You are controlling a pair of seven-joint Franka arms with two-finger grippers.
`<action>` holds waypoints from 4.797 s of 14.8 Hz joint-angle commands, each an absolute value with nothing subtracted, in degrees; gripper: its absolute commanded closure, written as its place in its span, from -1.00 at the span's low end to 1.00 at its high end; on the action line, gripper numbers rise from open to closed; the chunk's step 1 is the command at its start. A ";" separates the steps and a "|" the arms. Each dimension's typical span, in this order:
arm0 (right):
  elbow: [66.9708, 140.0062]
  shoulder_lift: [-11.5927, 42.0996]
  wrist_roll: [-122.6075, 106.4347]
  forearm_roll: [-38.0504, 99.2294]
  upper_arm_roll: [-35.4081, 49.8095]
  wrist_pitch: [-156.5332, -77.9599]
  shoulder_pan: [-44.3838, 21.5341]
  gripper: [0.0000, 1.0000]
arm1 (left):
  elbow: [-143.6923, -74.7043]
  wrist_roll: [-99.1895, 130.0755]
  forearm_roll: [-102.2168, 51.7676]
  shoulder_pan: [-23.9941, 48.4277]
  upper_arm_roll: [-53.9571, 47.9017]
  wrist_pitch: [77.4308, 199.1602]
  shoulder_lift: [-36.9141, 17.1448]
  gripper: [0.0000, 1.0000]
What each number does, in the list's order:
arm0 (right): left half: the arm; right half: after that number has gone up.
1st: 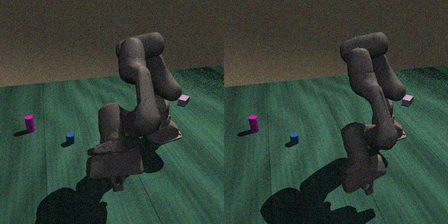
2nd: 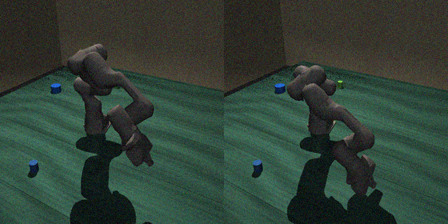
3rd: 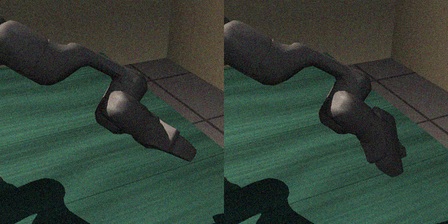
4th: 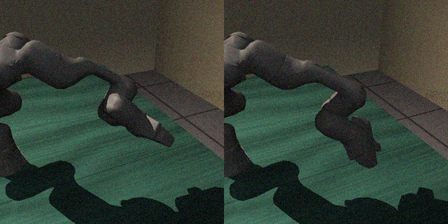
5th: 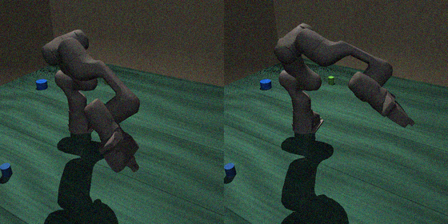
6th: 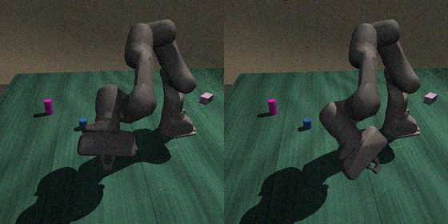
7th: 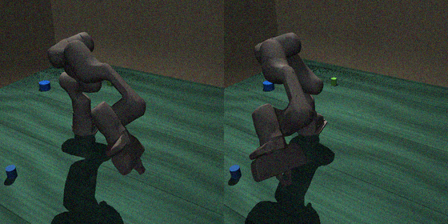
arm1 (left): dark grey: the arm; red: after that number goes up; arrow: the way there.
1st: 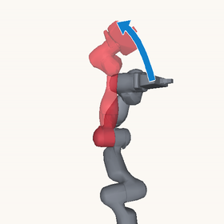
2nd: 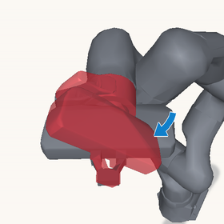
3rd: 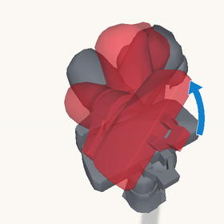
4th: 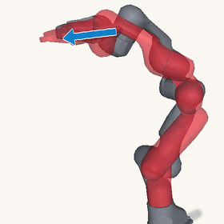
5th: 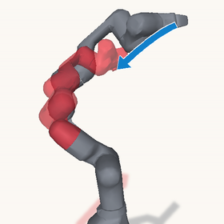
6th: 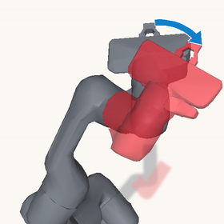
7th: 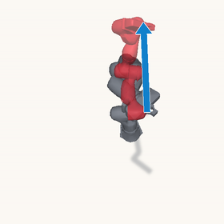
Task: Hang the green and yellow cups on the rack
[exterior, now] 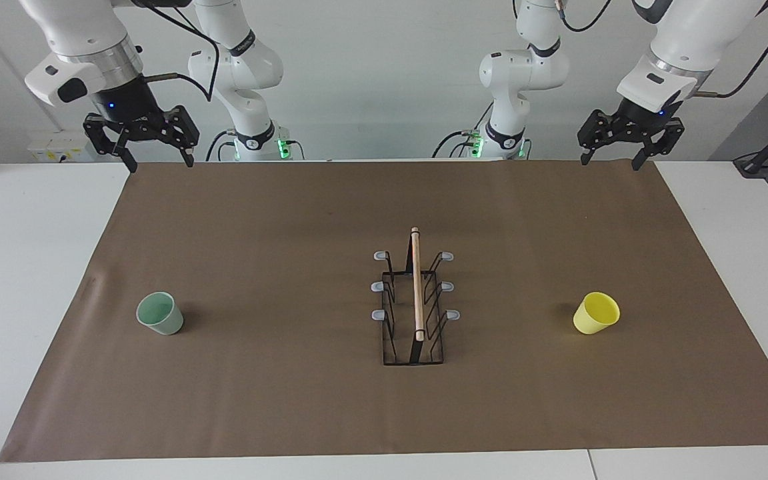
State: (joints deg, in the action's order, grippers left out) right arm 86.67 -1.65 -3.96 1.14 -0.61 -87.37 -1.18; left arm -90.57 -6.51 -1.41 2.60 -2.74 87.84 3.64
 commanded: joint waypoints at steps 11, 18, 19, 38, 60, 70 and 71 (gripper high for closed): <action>91.93 -3.43 -22.54 -3.84 -1.06 -91.04 -0.17 -1.00 | -81.21 10.26 -14.48 -1.84 0.78 94.39 -20.11 -1.00; 100.80 -1.94 -40.95 -19.32 -0.44 -99.04 -7.29 -1.00 | -92.19 30.70 -35.22 -14.67 3.96 100.45 -22.94 -1.00; 101.77 -1.15 -42.52 -20.55 -0.44 -99.84 -8.43 -1.00 | -92.98 35.11 -38.03 -15.46 3.96 101.15 -24.07 -1.00; 115.58 16.07 -45.18 -59.93 -0.44 -118.65 -18.81 -1.00 | -108.72 48.17 -75.75 -20.83 0.09 112.85 -27.86 -1.00; 118.48 22.06 -39.90 -84.37 -0.44 -135.09 -6.68 -1.00 | -108.63 35.77 -88.32 -21.36 -4.30 114.87 -32.78 -0.92; 118.48 22.41 -36.40 -90.25 -0.44 -138.07 -2.20 -1.00 | -109.07 27.87 -89.92 -21.71 -4.83 114.44 -32.52 1.00; 118.48 22.41 -35.95 -91.05 -0.44 -138.60 -1.33 -1.00 | -108.55 26.99 -88.78 -21.71 -4.66 113.82 -32.26 1.00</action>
State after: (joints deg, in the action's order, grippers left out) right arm 118.39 21.95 -38.13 -87.87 -0.86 -136.53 -3.49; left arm -108.41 30.10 -89.16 -21.32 -4.81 113.92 -32.64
